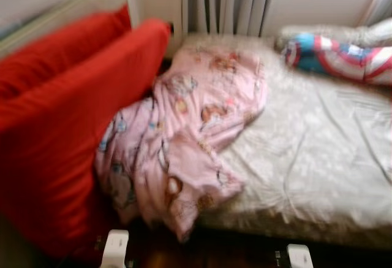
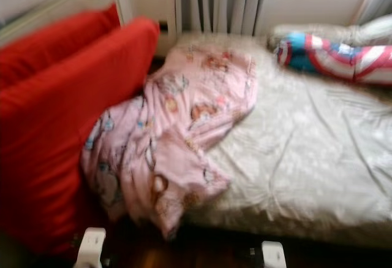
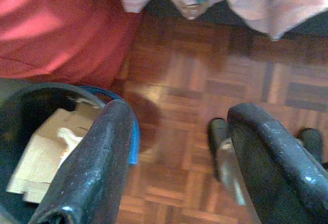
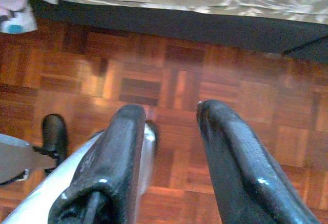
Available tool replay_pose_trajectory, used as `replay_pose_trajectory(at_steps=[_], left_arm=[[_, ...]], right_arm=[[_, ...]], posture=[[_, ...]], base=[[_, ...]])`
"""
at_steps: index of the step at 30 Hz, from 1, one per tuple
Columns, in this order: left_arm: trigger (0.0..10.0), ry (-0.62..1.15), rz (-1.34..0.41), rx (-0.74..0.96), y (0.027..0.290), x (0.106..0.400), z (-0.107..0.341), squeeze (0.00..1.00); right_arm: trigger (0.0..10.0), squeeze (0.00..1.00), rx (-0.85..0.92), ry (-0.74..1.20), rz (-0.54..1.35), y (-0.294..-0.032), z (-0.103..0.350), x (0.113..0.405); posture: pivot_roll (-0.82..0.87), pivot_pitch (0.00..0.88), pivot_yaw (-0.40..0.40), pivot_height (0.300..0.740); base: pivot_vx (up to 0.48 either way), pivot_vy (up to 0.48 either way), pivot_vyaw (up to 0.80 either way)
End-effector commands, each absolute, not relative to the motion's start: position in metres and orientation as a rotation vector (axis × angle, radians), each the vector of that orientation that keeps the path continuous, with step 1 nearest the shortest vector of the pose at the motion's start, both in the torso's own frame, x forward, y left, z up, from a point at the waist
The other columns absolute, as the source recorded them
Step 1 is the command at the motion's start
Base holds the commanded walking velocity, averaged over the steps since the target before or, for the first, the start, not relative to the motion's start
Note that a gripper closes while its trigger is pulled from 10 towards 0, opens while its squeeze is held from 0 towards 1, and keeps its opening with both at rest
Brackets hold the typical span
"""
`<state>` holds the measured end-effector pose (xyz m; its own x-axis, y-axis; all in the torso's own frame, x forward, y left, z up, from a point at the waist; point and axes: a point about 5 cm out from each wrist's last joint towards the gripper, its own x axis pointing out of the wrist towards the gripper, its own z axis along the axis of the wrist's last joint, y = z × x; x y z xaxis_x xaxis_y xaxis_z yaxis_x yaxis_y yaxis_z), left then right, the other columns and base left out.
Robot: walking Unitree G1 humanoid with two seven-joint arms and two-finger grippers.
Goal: Clean up the room
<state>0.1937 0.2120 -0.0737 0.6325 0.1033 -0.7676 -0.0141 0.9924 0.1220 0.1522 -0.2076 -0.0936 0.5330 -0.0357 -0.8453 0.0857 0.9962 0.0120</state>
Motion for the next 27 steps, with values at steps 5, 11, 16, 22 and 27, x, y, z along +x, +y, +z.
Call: replay_pose_trajectory(at_steps=[5, 11, 16, 22, 27], left_arm=[[10.0, 0.892, 0.044, 0.103, 0.2054, 0.1909, -0.0764, 0.00], [10.0, 0.896, 0.043, 0.090, 0.2047, 0.1903, -0.0768, 0.00], [10.0, 0.890, 0.041, 0.084, 0.2034, 0.1913, -0.0765, 0.00], [10.0, 0.887, 0.042, 0.077, 0.2039, 0.1921, -0.0760, 0.00], [10.0, 0.888, 0.040, 0.077, 0.2045, 0.1923, -0.0758, 0.00]], right_arm=[[10.0, 0.00, 0.045, 1.015, -0.088, -0.2146, -0.0943, 0.1468], [10.0, 0.00, 0.046, 1.014, -0.086, -0.2145, -0.0943, 0.1467], [10.0, 0.00, 0.048, 1.018, -0.080, -0.2142, -0.0947, 0.1458], [10.0, 0.00, 0.045, 1.017, -0.057, -0.2127, -0.0948, 0.1456], [10.0, 0.00, 0.042, 1.021, -0.050, -0.2124, -0.0950, 0.1453]], posture=[[-0.07, 0.021, 0.009, 0.726], [-0.07, 0.016, 0.010, 0.726], [-0.07, 0.011, 0.009, 0.726], [-0.07, 0.017, 0.008, 0.726], [-0.07, 0.020, 0.009, 0.726]], base=[[0.000, 0.000, 0.00], [0.000, 0.000, 0.00], [0.000, 0.000, 0.00], [0.000, 0.000, 0.00], [0.000, 0.000, 0.77]])
